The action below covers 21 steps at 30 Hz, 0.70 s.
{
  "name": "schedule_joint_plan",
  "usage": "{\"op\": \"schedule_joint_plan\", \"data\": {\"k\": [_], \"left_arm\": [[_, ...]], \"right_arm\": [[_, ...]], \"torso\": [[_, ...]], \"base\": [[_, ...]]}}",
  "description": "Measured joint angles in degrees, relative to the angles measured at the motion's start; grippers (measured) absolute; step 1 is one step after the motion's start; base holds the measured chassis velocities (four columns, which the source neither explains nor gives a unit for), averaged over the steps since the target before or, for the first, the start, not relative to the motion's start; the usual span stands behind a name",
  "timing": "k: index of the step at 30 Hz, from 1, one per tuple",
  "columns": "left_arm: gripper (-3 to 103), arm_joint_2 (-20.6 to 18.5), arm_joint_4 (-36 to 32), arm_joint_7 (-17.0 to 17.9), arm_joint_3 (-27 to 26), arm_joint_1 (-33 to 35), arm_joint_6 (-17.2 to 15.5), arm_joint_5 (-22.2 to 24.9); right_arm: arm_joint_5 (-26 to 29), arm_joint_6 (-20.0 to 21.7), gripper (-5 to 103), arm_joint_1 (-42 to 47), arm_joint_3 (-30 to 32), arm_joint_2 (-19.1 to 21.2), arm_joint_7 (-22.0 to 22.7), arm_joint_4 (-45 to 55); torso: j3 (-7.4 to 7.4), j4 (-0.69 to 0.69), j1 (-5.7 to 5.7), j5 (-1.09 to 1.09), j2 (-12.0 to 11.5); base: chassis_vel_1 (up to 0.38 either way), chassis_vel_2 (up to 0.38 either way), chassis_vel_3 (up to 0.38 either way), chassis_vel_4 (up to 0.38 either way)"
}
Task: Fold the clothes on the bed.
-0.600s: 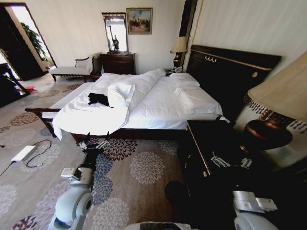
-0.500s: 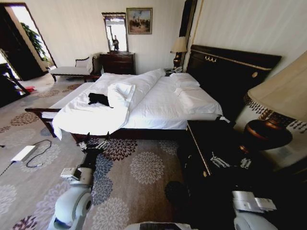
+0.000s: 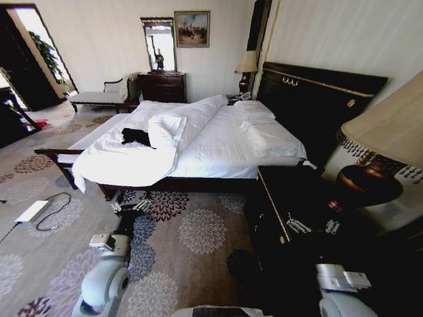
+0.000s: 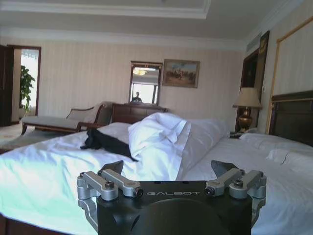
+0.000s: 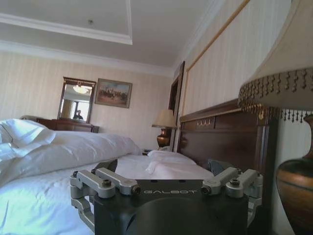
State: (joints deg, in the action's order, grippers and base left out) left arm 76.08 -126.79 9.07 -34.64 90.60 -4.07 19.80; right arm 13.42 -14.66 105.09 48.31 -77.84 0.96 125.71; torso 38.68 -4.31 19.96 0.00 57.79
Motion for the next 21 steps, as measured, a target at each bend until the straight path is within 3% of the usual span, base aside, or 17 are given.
{"op": "schedule_joint_plan", "data": {"k": [21], "left_arm": [[100, -0.4, -3.0, 0.0, -0.1, 0.8, 1.4, 1.7]], "right_arm": [[-1.6, -1.4, 100, 0.3, -0.5, -1.1, -1.1, 0.6]], "torso": [[0.0, 0.0, 0.0, -0.01, 0.0]], "base": [[0.0, 0.0, 0.0, 0.0]]}}
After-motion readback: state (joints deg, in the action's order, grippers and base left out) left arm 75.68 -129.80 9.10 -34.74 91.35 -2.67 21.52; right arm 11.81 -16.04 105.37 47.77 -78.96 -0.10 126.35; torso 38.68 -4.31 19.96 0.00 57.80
